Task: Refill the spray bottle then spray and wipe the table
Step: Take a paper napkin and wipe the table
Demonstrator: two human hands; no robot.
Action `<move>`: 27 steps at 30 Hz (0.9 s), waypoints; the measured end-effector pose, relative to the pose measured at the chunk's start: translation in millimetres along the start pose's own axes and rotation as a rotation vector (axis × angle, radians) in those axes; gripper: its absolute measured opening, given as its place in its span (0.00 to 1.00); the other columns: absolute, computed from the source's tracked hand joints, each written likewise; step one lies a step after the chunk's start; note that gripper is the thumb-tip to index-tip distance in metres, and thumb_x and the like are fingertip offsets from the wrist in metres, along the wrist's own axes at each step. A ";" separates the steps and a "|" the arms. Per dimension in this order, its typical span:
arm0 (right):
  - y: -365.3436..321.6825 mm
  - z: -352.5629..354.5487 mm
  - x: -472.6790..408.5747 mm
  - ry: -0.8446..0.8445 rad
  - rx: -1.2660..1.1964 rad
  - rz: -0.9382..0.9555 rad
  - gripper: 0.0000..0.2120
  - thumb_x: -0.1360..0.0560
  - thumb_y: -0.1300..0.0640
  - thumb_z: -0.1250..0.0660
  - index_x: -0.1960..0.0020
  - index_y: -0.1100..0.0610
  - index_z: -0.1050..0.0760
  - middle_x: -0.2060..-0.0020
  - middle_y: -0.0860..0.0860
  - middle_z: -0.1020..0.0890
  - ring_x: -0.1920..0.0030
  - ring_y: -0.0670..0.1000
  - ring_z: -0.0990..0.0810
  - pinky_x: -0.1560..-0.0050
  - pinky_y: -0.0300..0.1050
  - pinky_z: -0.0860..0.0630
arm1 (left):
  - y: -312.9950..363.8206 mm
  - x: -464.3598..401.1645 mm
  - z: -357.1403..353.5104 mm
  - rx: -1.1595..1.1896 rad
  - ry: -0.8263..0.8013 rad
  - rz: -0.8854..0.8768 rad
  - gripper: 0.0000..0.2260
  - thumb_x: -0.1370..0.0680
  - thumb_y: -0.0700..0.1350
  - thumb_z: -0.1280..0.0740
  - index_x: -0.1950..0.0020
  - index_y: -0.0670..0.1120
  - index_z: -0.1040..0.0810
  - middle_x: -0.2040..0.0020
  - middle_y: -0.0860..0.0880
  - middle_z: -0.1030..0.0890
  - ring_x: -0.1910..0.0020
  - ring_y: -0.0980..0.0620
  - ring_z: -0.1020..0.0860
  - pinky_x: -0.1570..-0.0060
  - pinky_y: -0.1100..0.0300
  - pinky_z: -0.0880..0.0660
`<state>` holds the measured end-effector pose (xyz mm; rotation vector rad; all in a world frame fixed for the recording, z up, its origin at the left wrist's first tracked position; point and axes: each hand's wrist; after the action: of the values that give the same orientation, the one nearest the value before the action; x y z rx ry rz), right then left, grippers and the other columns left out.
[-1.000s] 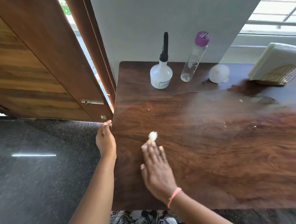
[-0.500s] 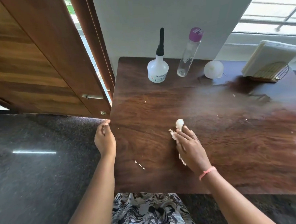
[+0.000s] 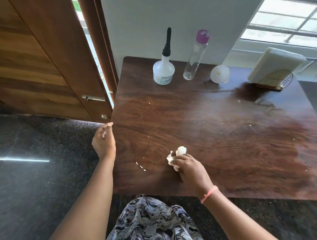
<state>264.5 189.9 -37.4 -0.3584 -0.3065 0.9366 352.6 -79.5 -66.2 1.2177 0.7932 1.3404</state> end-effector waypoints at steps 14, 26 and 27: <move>-17.3 -18.4 -25.6 0.159 -0.054 -0.232 0.17 0.18 0.54 0.43 0.31 0.59 0.31 0.33 0.55 0.30 0.33 0.57 0.32 0.37 0.52 0.27 | -4.5 -2.7 3.4 0.013 -0.058 -0.011 0.10 0.22 0.46 0.36 0.51 0.47 0.15 0.47 0.53 0.16 0.48 0.61 0.22 0.54 0.80 0.33; -63.1 -49.8 -21.2 0.293 -0.441 -0.041 0.19 0.30 0.71 0.32 0.43 0.55 0.21 0.45 0.48 0.17 0.44 0.46 0.19 0.42 0.46 0.23 | -3.9 -2.9 7.6 -0.040 -0.057 -0.054 0.14 0.20 0.53 0.38 0.52 0.48 0.15 0.54 0.57 0.18 0.52 0.62 0.24 0.50 0.65 0.33; -65.2 -49.0 -28.3 0.270 -0.436 -0.015 0.19 0.30 0.69 0.30 0.42 0.55 0.21 0.44 0.48 0.17 0.42 0.45 0.20 0.40 0.46 0.24 | -3.9 -2.2 7.8 -0.042 -0.058 -0.057 0.15 0.19 0.53 0.39 0.52 0.48 0.15 0.54 0.57 0.19 0.52 0.62 0.25 0.51 0.66 0.34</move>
<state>315.9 123.2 -56.4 -0.8731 -0.2630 0.7908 360.9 -82.4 -68.4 1.1869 0.7504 1.2639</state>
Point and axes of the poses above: each hand's wrist, its own x-axis away from the middle knuckle, its own z-axis out of the back of the hand, y = z × x
